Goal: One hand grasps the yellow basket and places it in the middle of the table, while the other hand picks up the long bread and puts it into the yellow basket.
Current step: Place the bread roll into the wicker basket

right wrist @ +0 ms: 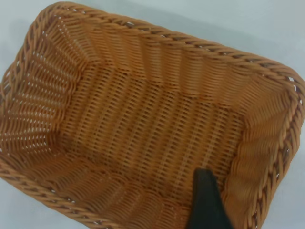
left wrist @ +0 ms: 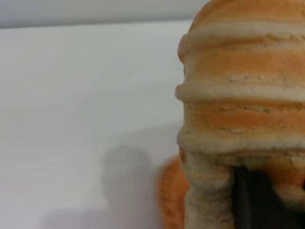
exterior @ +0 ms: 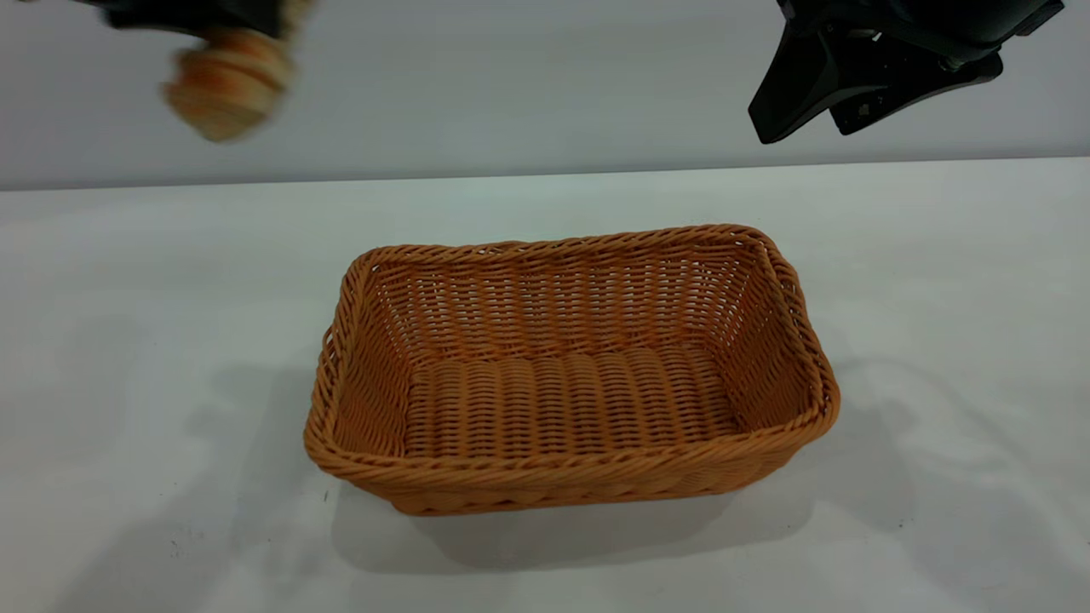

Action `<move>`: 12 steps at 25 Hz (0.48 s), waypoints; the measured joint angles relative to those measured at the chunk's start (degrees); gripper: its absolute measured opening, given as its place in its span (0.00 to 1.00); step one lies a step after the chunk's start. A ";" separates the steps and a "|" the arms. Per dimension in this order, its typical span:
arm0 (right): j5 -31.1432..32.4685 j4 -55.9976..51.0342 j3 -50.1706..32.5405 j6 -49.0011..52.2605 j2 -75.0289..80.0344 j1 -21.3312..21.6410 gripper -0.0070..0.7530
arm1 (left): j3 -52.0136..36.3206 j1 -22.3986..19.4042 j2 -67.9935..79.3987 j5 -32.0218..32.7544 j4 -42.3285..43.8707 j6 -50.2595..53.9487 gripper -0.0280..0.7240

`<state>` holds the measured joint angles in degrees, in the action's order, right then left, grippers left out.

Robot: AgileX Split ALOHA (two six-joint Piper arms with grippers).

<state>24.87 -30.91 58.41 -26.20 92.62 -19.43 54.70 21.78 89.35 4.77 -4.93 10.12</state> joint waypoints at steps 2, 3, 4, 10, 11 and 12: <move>0.05 0.00 0.00 -0.11 0.00 0.00 0.75 | 0.00 3.15 1.84 -0.75 0.00 0.00 0.22; 0.12 0.00 0.00 -0.11 0.00 0.00 0.75 | 0.00 4.64 2.80 -1.04 0.00 0.00 0.21; 0.24 0.00 0.00 -0.11 0.00 0.00 0.75 | 0.00 5.97 4.09 -1.23 0.00 0.00 0.21; 1.26 0.00 0.00 -0.22 0.00 0.00 0.75 | 0.00 10.40 12.27 -3.25 0.05 -0.62 0.20; 1.45 0.00 0.00 -0.22 0.00 0.00 0.75 | 0.00 10.53 13.77 -3.78 0.05 -0.87 0.20; 1.56 0.00 0.00 -0.24 0.00 0.00 0.75 | 0.00 10.59 15.24 -4.77 0.05 -1.23 0.20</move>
<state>26.42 -30.91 58.41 -26.43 92.62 -19.43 54.70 32.38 104.59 0.00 -4.88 8.89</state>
